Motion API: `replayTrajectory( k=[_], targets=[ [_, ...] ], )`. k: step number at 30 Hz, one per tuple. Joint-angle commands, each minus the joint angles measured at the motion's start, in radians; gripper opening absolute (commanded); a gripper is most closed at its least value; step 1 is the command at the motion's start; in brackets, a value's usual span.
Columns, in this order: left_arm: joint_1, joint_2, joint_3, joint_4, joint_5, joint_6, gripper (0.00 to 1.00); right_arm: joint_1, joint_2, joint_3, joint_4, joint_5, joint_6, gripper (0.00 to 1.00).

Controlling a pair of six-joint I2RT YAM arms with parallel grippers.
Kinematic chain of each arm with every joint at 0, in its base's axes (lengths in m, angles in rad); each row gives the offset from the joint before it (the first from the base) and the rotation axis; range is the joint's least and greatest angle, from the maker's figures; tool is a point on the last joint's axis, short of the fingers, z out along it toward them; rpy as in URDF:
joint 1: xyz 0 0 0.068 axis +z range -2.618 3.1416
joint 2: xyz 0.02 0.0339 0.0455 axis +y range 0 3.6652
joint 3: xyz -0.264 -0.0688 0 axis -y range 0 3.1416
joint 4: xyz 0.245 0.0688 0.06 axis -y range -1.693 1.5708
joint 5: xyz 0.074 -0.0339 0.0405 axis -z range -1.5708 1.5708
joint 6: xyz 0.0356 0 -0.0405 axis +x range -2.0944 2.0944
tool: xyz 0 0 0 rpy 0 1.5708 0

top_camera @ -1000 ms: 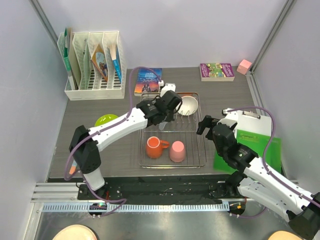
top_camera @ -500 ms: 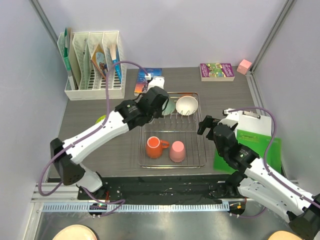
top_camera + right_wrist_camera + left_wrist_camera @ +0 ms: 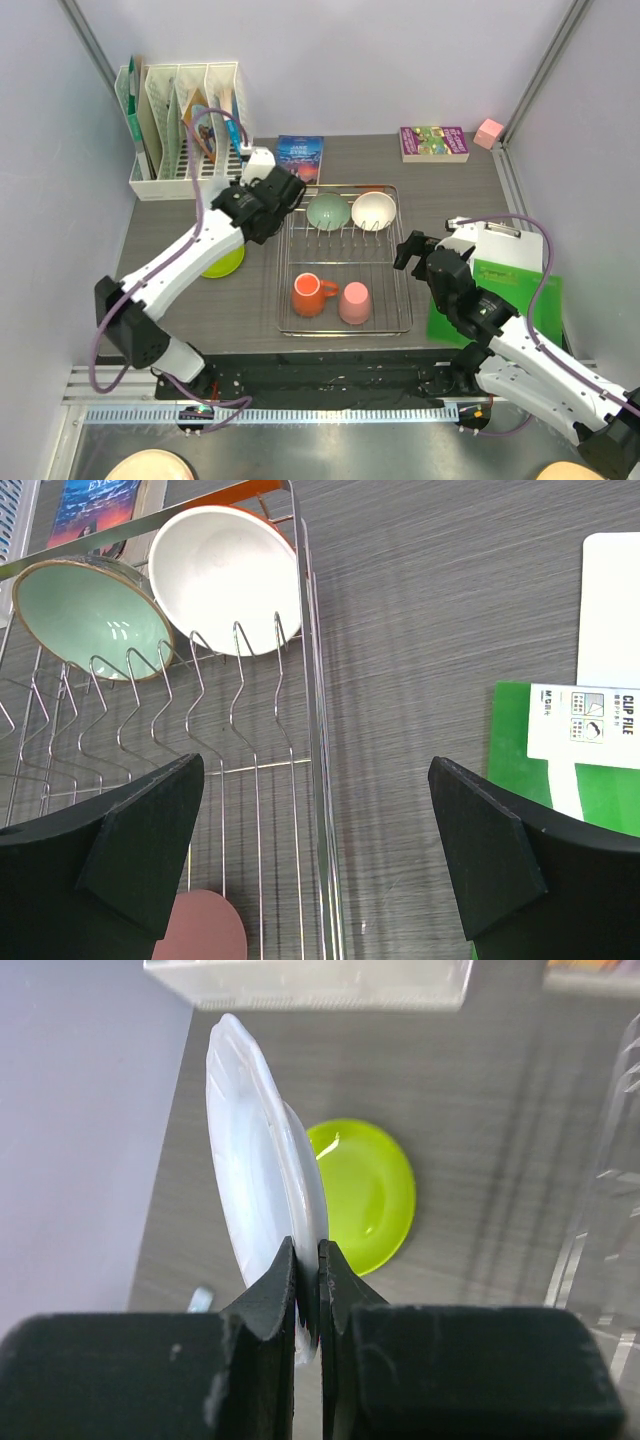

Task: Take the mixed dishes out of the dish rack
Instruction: Pick up the plate from the dish rack, then place the plate at the center of the board.

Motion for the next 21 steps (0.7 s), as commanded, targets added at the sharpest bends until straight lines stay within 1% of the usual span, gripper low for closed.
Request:
replayTrajectory(
  k=[1,4,12,17,21],
  targets=[
    [0.014,0.094,-0.062,-0.058,-0.124,-0.067,0.00,0.000,-0.019,-0.003,0.036,0.000,0.019,1.00],
    [0.047,0.159,-0.071,-0.055,-0.124,-0.112,0.00,0.000,-0.016,-0.001,0.038,-0.011,0.015,1.00],
    [0.103,0.318,-0.059,-0.070,-0.107,-0.167,0.00,0.000,-0.044,-0.020,0.027,-0.005,0.018,1.00],
    [0.133,0.329,-0.149,-0.012,-0.040,-0.181,0.00,0.000,-0.039,-0.029,0.026,-0.003,0.021,1.00],
    [0.170,0.361,-0.167,-0.001,-0.017,-0.173,0.00,0.000,-0.024,-0.027,0.027,-0.007,0.019,1.00]
  ],
)
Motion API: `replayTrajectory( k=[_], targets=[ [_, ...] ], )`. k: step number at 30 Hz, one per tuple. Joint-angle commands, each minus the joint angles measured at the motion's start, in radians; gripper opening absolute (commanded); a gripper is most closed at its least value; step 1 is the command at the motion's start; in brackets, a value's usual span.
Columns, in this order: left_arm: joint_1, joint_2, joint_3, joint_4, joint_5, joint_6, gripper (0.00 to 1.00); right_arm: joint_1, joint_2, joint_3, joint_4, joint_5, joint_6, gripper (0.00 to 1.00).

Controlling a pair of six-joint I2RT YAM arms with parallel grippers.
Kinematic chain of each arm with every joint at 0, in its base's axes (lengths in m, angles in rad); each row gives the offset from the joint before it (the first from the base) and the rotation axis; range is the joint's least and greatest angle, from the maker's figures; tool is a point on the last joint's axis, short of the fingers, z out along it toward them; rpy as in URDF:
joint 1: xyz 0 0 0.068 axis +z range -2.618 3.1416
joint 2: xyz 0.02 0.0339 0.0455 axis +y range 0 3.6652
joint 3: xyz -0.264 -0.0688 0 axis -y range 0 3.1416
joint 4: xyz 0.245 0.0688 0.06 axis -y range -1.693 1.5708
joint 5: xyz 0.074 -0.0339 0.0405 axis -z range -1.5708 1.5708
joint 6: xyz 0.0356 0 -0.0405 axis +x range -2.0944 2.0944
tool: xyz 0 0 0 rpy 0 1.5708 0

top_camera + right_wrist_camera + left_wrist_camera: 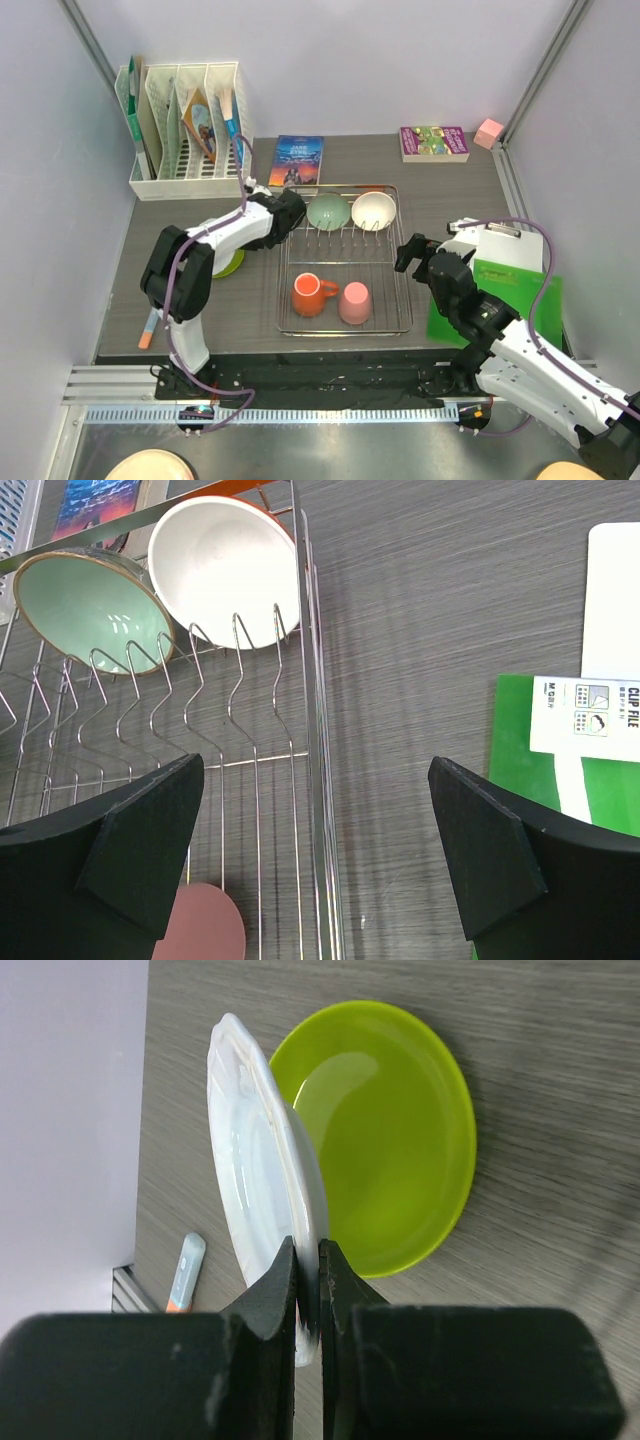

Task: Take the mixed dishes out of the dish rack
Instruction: Place the plate at the center of the board.

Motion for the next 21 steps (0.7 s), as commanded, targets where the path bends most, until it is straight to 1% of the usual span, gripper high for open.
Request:
replayTrajectory(
  k=[1,9,13,14,16,17,19,20,21],
  targets=[
    [0.034,0.025,-0.003,0.023,-0.032,-0.015,0.00,-0.001,0.011,0.000,0.029,0.006,0.011,1.00],
    [0.045,0.112,-0.003,0.054,0.013,0.011,0.00,0.000,0.014,-0.002,0.033,0.009,0.004,1.00],
    [0.056,0.125,0.002,0.068,0.043,0.025,0.01,0.000,0.003,-0.005,0.034,0.006,-0.003,1.00],
    [0.062,0.126,0.005,0.065,0.044,0.025,0.02,0.000,0.000,-0.005,0.033,0.005,-0.003,1.00],
    [0.065,0.123,0.007,0.068,0.053,0.028,0.09,-0.001,0.000,-0.006,0.031,0.008,-0.008,1.00],
    [0.068,0.120,0.007,0.068,0.055,0.028,0.14,0.000,0.000,-0.003,0.031,0.009,-0.006,1.00],
    [0.068,0.109,0.005,0.066,0.058,0.031,0.21,0.000,0.002,-0.005,0.031,0.008,-0.006,1.00],
    [0.068,0.103,0.005,0.065,0.058,0.031,0.28,0.000,0.006,-0.003,0.031,0.008,-0.006,1.00],
    [0.068,0.099,0.008,0.062,0.058,0.032,0.32,0.000,0.008,-0.002,0.031,0.006,-0.005,1.00]
  ],
)
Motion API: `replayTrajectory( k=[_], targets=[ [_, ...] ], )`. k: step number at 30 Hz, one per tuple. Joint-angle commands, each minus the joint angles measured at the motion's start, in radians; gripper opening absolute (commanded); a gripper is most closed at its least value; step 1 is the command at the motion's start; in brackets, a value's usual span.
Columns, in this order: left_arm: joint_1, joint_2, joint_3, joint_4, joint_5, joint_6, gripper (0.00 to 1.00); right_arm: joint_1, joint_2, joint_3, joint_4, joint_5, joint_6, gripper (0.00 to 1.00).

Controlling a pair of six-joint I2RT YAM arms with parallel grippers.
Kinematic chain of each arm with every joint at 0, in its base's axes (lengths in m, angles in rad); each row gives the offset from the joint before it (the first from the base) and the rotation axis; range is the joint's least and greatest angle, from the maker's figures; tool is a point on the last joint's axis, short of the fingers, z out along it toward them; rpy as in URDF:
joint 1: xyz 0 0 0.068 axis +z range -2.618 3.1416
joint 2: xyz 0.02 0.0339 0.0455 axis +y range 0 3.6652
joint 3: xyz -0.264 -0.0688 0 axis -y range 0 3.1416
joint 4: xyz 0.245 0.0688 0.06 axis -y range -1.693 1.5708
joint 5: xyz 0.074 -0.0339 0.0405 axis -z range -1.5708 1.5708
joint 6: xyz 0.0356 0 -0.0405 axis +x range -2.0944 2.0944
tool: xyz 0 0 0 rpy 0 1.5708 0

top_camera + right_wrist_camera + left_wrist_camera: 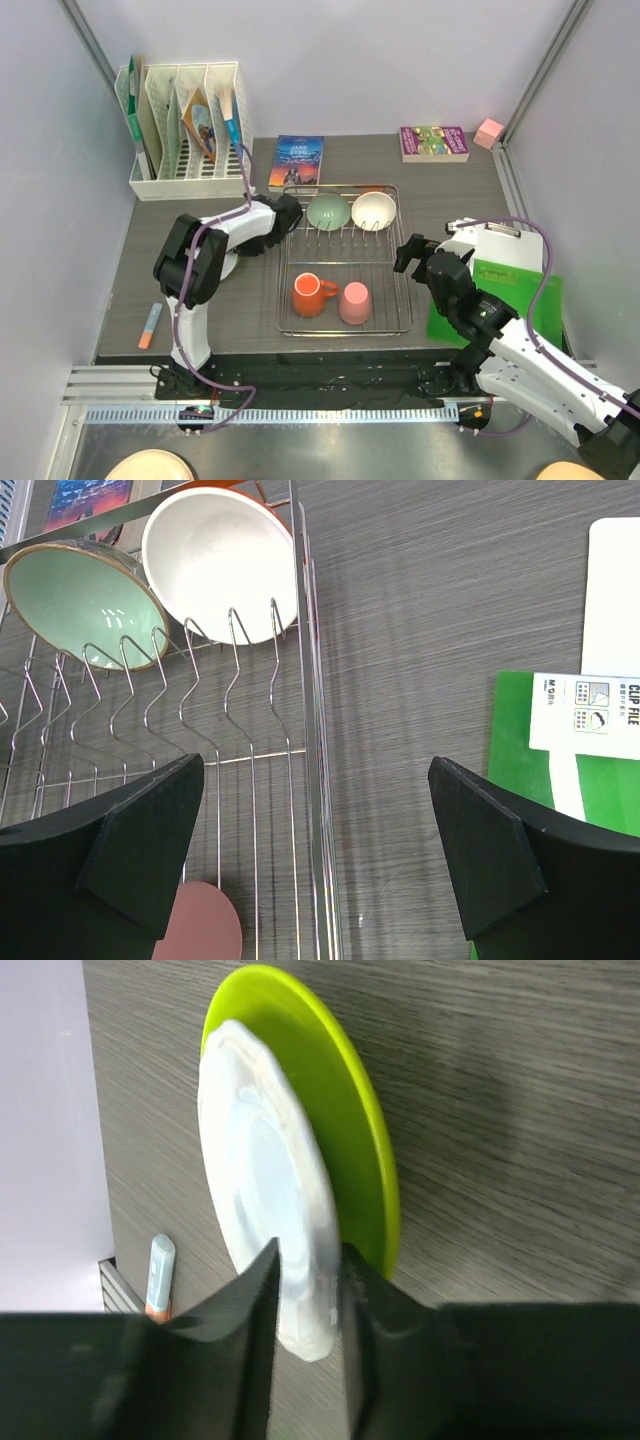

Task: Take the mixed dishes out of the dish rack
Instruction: Place the plate at the center of the board.

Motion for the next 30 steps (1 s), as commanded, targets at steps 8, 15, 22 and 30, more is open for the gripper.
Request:
replayTrajectory(
  k=[8,15,22,30],
  targets=[
    [0.007,-0.109,0.064,-0.029,-0.038,0.003,0.74,-0.001,0.015,0.008,0.033,0.000,-0.004,1.00],
    [0.005,-0.155,0.148,-0.087,-0.061,0.005,0.82,0.000,0.020,0.010,0.035,-0.002,-0.003,1.00],
    [-0.035,-0.245,0.253,-0.143,-0.073,-0.001,0.84,0.000,0.031,0.027,0.035,-0.002,-0.006,0.99],
    [-0.096,-0.495,0.133,0.289,0.374,0.149,0.83,0.000,0.073,0.073,0.050,-0.005,-0.011,1.00]
  ],
)
